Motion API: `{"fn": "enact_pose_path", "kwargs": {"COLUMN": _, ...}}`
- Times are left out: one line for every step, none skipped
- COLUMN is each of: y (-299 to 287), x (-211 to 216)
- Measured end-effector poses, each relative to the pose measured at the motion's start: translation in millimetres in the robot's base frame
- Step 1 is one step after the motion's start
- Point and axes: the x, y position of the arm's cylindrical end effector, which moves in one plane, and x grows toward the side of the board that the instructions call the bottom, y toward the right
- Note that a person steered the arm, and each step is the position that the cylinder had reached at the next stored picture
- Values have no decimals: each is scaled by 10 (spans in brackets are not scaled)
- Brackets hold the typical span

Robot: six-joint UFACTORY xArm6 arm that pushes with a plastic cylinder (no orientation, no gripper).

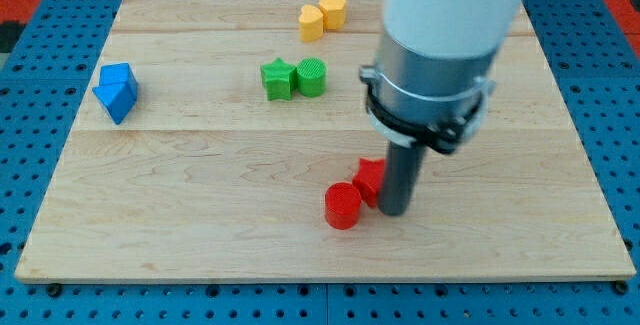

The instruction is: Separate the red star from the red circle

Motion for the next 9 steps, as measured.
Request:
{"fn": "enact_pose_path", "kwargs": {"y": -24, "x": -183}}
{"fn": "enact_pose_path", "kwargs": {"y": 31, "x": 30}}
{"fn": "enact_pose_path", "kwargs": {"y": 48, "x": 764}}
{"fn": "enact_pose_path", "kwargs": {"y": -398, "x": 704}}
{"fn": "enact_pose_path", "kwargs": {"y": -544, "x": 194}}
{"fn": "enact_pose_path", "kwargs": {"y": -742, "x": -32}}
{"fn": "enact_pose_path", "kwargs": {"y": -466, "x": -134}}
{"fn": "enact_pose_path", "kwargs": {"y": -400, "x": -473}}
{"fn": "enact_pose_path", "kwargs": {"y": -31, "x": -631}}
